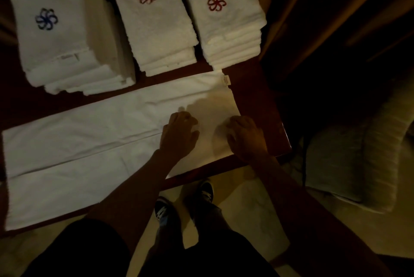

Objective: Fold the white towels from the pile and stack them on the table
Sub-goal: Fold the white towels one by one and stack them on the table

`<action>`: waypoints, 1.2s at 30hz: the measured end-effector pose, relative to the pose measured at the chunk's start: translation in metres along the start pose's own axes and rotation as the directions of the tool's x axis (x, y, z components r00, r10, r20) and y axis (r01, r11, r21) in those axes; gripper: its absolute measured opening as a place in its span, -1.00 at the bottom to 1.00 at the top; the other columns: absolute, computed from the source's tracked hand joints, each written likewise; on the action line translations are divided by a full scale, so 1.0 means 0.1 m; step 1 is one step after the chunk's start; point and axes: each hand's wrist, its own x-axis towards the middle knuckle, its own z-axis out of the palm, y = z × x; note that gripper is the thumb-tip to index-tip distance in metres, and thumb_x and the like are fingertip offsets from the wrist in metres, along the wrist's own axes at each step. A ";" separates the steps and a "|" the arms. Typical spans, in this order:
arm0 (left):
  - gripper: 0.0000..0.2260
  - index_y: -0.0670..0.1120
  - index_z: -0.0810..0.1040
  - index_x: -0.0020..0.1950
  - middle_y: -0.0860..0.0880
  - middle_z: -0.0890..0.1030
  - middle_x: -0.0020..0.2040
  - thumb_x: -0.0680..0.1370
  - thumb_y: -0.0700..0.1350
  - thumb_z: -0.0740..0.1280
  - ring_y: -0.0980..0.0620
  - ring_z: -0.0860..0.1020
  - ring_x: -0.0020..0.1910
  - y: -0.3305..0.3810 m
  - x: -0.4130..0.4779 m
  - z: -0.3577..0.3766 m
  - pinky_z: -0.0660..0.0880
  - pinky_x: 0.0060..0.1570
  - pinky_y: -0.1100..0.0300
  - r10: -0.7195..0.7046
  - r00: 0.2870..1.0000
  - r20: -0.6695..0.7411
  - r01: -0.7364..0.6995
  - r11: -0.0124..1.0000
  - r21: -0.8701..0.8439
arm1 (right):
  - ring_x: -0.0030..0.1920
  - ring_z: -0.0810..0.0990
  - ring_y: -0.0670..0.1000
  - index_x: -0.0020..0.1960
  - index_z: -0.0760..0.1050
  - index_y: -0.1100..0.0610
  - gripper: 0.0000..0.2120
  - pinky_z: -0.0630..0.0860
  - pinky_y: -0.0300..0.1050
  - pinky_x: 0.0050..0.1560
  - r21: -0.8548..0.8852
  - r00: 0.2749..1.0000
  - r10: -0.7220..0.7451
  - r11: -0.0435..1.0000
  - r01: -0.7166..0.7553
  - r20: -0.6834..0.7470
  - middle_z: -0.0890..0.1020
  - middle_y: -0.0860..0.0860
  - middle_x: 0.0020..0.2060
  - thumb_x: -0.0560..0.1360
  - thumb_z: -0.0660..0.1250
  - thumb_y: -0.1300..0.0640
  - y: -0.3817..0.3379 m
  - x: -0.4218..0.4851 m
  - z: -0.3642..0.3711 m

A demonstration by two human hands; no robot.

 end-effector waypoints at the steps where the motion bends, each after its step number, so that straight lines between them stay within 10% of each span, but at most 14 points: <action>1: -0.74 -0.07 0.58 0.14 -0.06 0.52 0.19 0.50 0.00 0.43 -0.13 0.45 0.23 0.00 0.00 0.00 0.56 -0.01 -0.09 0.016 1.000 0.015 -0.016 1.000 -0.001 | 0.42 0.34 0.10 0.28 0.50 0.03 -0.66 0.45 0.23 0.18 0.004 1.000 0.019 1.000 -0.019 -0.001 0.47 -0.02 0.35 0.52 0.35 0.08 0.01 -0.02 0.00; 8: -0.81 -0.10 0.61 0.07 -0.11 0.55 0.07 0.51 -0.04 0.39 -0.16 0.51 0.07 -0.03 0.10 -0.04 0.58 -0.09 -0.12 0.174 0.982 0.071 -0.174 0.985 -0.010 | 0.30 0.41 0.11 0.11 0.58 0.08 -0.81 0.38 0.12 0.18 0.011 0.989 0.146 0.989 -0.145 -0.032 0.54 0.01 0.18 0.56 0.32 0.04 -0.01 -0.10 -0.10; 23: -0.57 -0.11 0.47 0.41 -0.13 0.45 0.43 0.57 -0.02 0.39 -0.15 0.39 0.42 -0.32 0.75 -0.26 0.42 0.27 -0.14 -0.142 0.987 -0.074 0.142 0.990 -0.011 | 0.25 0.53 0.18 0.23 0.56 0.15 -0.65 0.48 0.04 0.17 0.279 0.916 0.218 0.952 -0.124 -0.337 0.61 0.10 0.21 0.50 0.44 0.02 -0.17 1.02 -0.24; 36: -0.65 -0.04 0.52 0.34 -0.12 0.49 0.25 0.55 -0.10 0.36 -0.17 0.41 0.30 -0.51 0.94 -0.34 0.36 0.21 -0.10 -0.254 0.963 -0.084 0.261 0.963 0.074 | 0.36 0.37 0.23 0.34 0.48 0.15 -0.65 0.40 0.14 0.24 0.259 0.903 0.401 0.898 -0.354 -0.155 0.49 0.17 0.31 0.56 0.29 0.16 -0.18 1.43 -0.25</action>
